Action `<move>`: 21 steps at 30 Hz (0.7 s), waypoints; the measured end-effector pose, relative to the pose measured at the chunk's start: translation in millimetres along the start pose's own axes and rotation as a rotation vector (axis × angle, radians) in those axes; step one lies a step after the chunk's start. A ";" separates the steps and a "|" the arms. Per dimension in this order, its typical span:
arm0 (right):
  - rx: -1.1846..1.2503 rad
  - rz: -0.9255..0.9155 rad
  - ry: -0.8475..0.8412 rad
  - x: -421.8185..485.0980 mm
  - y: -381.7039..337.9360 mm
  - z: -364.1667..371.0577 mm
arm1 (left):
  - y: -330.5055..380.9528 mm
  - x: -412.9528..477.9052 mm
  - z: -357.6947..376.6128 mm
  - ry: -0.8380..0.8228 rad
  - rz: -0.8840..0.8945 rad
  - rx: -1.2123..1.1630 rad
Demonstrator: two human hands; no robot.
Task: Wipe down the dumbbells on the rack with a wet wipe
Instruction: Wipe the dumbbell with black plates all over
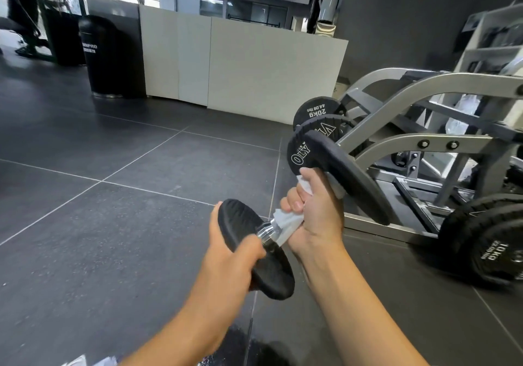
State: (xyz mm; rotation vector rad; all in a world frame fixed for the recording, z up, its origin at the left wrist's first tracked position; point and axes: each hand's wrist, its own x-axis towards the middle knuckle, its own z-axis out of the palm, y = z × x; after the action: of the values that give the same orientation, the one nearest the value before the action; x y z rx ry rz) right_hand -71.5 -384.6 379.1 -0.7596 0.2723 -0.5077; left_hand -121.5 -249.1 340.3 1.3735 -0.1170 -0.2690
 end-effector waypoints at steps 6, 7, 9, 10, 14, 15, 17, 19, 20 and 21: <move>0.039 0.054 0.101 1.1 2.3 -11.3 | -14.6 -20.9 19.6 0.097 0.202 0.253; 0.032 0.047 0.059 1.5 1.9 -11.8 | -13.5 -16.3 15.4 0.080 0.199 0.224; 0.006 0.020 -0.067 1.8 -0.1 -11.8 | -5.2 -4.7 7.6 0.026 0.134 0.031; -0.012 -0.001 -0.162 0.5 -1.9 -11.8 | -1.0 0.1 4.4 0.012 0.081 -0.068; -0.136 0.047 -0.631 1.1 -15.5 -19.5 | 13.8 12.2 -6.9 -0.028 -0.105 -0.236; -0.188 0.122 -0.759 2.0 -19.5 -22.0 | 17.2 15.2 -12.8 -0.060 -0.176 -0.262; -0.227 0.243 -1.027 4.6 -22.6 -25.4 | 18.9 24.4 -26.6 -0.182 -0.377 -0.280; -0.156 0.323 -1.251 3.3 -17.1 -25.3 | 17.3 29.4 -39.7 -0.329 -0.540 -0.252; -0.108 0.351 -1.328 2.0 -12.2 -26.1 | 16.0 29.5 -44.7 -0.383 -0.572 -0.228; -0.070 0.367 -1.396 0.7 -8.0 -26.5 | 14.2 30.8 -47.5 -0.413 -0.577 -0.202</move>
State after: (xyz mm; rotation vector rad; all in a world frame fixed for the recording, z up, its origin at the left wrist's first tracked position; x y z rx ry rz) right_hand -84.5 -405.4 366.2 -0.9437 -0.8647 0.4407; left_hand -78.7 -209.4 342.6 1.1104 -0.0306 -1.0214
